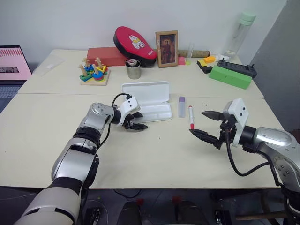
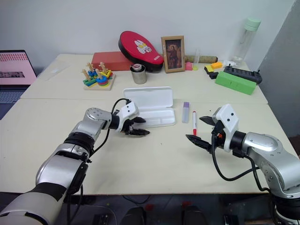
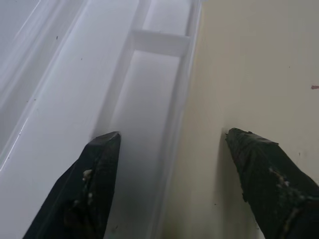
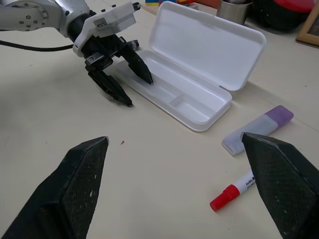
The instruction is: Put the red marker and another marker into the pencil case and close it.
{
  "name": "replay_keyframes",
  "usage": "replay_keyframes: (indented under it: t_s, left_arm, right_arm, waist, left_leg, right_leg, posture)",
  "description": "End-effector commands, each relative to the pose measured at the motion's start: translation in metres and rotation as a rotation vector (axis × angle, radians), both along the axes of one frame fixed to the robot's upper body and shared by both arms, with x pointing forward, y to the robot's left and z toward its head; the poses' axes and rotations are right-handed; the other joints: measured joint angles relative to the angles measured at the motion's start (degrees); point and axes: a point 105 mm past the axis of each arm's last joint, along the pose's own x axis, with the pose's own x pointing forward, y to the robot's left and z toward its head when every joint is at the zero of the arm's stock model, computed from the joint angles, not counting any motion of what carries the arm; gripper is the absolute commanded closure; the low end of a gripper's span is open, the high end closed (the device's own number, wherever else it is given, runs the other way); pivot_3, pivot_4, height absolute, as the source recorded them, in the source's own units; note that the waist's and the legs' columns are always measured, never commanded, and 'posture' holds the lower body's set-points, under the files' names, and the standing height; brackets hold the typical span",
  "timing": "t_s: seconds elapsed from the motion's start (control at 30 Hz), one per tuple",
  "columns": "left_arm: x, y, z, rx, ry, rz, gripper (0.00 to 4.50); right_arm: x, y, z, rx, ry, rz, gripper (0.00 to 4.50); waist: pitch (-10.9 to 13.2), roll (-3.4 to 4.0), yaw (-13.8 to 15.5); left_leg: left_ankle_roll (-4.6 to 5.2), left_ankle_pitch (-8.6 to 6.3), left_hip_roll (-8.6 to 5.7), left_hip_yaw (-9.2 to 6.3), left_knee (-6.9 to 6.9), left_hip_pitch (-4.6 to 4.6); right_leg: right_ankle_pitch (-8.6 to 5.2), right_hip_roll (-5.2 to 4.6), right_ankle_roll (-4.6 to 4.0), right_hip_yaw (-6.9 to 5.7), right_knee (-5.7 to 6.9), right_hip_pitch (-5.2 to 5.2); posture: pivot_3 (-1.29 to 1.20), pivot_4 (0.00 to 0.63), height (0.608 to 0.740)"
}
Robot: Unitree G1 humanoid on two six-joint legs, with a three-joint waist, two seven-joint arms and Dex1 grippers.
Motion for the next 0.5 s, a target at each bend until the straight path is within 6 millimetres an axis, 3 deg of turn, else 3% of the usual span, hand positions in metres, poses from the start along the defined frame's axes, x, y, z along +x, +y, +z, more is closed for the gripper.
replay_keyframes:
  t_s: [0.03,0.4,0.5]
  left_arm:
    - [-0.0001,-0.0031,-0.0020,0.003,-0.002,-0.012,1.91]
    - [0.0007,-0.0044,-0.0004,-0.012,-0.016,-0.012,4.12]
    - [0.0014,-0.0059,0.0033,-0.040,-0.032,-0.013,4.47]
  right_arm:
    - [-0.0040,-0.0014,0.0124,0.010,-0.049,0.005,0.00]
    - [-0.0051,-0.0014,0.0127,0.015,-0.047,0.015,0.00]
    - [-0.0047,-0.0008,0.0137,0.021,-0.047,0.023,0.00]
  waist:
    - [0.00,0.00,-0.02]
    - [0.00,0.00,-0.06]
    - [-0.01,0.00,-0.05]
  left_leg:
    - [0.00,0.00,0.00,0.00,0.00,0.00]
    - [0.00,0.00,0.00,0.00,-0.01,-0.01]
    - [0.00,0.00,0.00,-0.01,-0.01,-0.01]
  right_leg:
    - [0.00,0.00,0.00,0.00,0.00,0.00]
    - [0.00,0.00,0.00,0.00,-0.01,0.01]
    - [0.00,0.00,-0.01,0.00,-0.01,0.01]
  posture:
    - [0.00,0.150,0.740]
    - [0.00,0.150,0.740]
    - [0.00,0.150,0.740]
